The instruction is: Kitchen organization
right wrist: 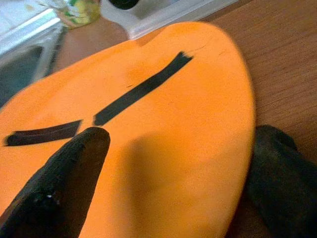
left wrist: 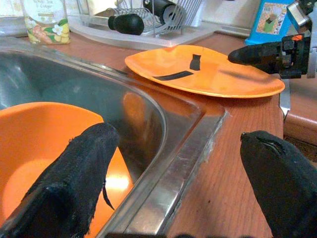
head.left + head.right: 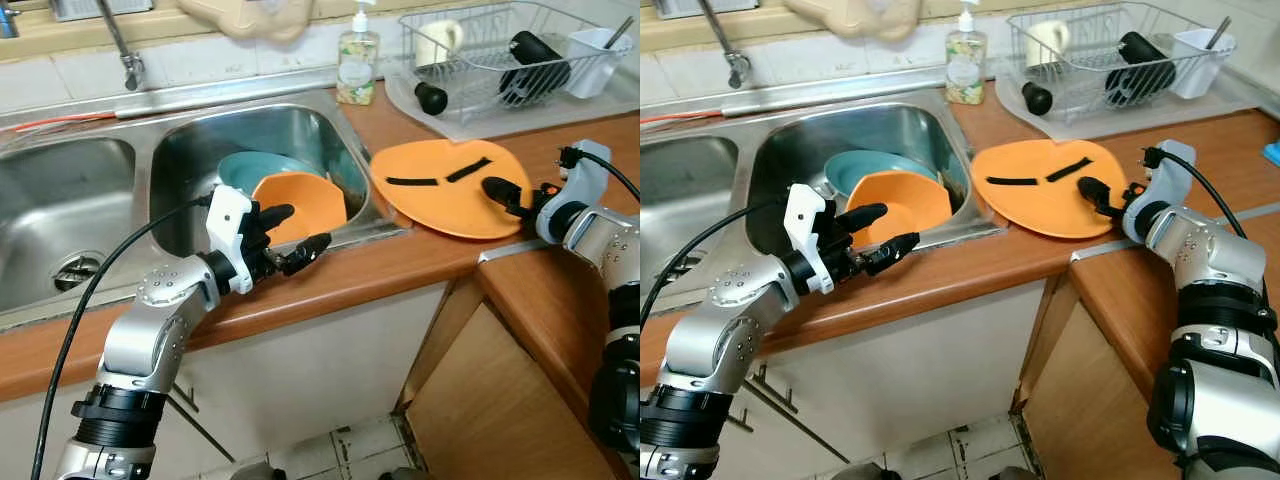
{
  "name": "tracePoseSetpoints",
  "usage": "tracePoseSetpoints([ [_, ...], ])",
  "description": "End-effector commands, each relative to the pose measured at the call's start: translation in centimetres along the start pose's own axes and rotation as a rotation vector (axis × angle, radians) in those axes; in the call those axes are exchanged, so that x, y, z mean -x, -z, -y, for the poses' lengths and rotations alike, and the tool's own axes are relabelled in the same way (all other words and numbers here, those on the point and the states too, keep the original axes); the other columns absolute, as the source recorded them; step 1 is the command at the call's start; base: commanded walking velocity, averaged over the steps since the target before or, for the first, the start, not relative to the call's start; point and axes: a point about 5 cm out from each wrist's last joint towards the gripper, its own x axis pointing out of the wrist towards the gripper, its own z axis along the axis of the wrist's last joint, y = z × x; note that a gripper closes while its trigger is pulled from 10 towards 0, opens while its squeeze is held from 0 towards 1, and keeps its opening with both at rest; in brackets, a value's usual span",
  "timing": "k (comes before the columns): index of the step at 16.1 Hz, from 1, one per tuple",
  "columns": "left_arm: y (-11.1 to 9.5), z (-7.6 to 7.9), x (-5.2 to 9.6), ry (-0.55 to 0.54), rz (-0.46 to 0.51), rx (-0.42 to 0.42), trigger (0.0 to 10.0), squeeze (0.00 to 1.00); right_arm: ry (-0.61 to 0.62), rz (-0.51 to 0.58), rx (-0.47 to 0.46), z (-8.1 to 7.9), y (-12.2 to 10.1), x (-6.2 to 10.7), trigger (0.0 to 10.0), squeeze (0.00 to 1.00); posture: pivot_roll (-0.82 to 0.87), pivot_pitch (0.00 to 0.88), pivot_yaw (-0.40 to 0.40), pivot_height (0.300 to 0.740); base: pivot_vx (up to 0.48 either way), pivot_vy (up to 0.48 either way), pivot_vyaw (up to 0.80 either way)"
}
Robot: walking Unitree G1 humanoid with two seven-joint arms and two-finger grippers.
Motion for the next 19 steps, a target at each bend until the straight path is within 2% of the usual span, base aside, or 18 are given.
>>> tracePoseSetpoints([
  [1,-0.5,-0.4,-0.2,-0.016,0.015,0.002,10.0,0.63,-0.083,-0.005,-0.043,-1.1,0.1,-0.1,4.8,0.0,-0.1,0.0,0.071,0.74,0.0,0.0,0.0],
  [3,-0.8,-0.7,-0.6,-0.025,0.026,0.013,10.0,0.58,-0.11,-0.001,-0.11,-1.1,0.1,0.3,0.0,0.0,-0.1,0.0,0.079,0.74,0.0,0.0,0.0],
  [8,-1.0,-0.8,-1.0,-0.034,0.03,0.016,10.0,0.48,-0.161,-0.026,-0.207,-1.8,0.8,1.3,0.0,0.0,-0.11,0.0,0.082,0.74,0.0,0.0,0.0],
  [11,-1.0,-0.7,-0.8,-0.038,0.029,0.018,10.0,0.45,-0.161,-0.035,-0.231,-2.3,0.9,1.8,0.0,0.0,-0.11,0.0,0.081,0.74,0.0,0.0,0.0],
  [12,-1.0,-0.7,-0.8,-0.04,0.027,0.018,10.0,0.45,-0.158,-0.036,-0.244,-2.5,1.0,2.1,0.7,0.0,-0.11,0.0,0.08,0.74,0.0,0.0,0.0],
  [14,-0.9,-0.6,-0.7,-0.043,0.023,0.018,10.0,0.43,-0.152,-0.043,-0.255,-3.0,1.2,2.7,0.0,0.0,-0.1,0.0,0.074,0.74,0.0,0.0,0.0],
  [19,-0.7,-0.3,-0.5,-0.048,0.02,0.025,10.0,0.4,-0.14,-0.043,-0.307,-3.9,2.1,3.9,0.0,0.0,-0.11,0.0,0.069,0.74,0.0,0.0,0.0],
])
